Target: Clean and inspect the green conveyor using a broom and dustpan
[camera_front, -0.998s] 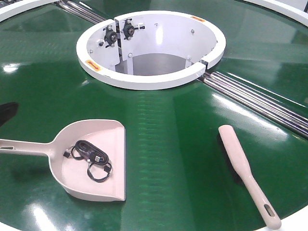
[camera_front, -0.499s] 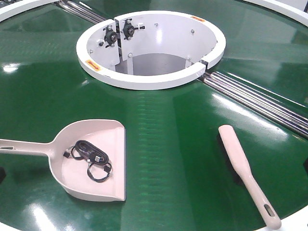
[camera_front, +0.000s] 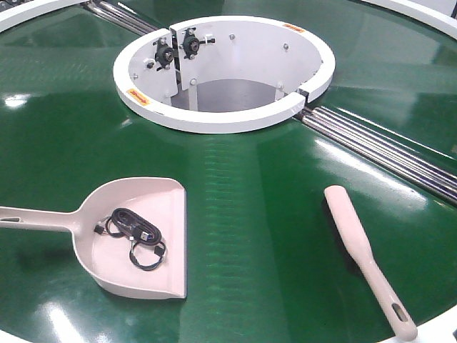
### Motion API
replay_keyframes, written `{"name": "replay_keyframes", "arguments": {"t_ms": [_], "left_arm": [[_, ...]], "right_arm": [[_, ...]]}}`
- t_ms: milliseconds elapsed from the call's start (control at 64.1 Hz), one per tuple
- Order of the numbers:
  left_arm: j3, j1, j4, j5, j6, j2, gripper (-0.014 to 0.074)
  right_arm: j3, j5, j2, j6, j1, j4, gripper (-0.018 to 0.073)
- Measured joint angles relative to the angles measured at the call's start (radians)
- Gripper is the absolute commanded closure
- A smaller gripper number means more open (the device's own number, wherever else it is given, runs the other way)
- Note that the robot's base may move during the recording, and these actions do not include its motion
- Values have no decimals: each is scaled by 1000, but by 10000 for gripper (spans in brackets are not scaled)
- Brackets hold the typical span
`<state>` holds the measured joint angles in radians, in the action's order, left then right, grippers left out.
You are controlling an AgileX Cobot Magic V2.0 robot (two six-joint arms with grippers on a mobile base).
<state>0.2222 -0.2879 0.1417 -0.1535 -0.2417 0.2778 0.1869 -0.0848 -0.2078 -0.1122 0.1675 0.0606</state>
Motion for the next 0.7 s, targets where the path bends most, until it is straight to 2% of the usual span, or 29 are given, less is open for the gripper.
{"name": "replay_keyframes", "arguments": {"t_ms": [702], "left_arm": [[0,0,0,27,0,0,603]], "right_arm": [[0,-5,0,0,0,0,568]]}}
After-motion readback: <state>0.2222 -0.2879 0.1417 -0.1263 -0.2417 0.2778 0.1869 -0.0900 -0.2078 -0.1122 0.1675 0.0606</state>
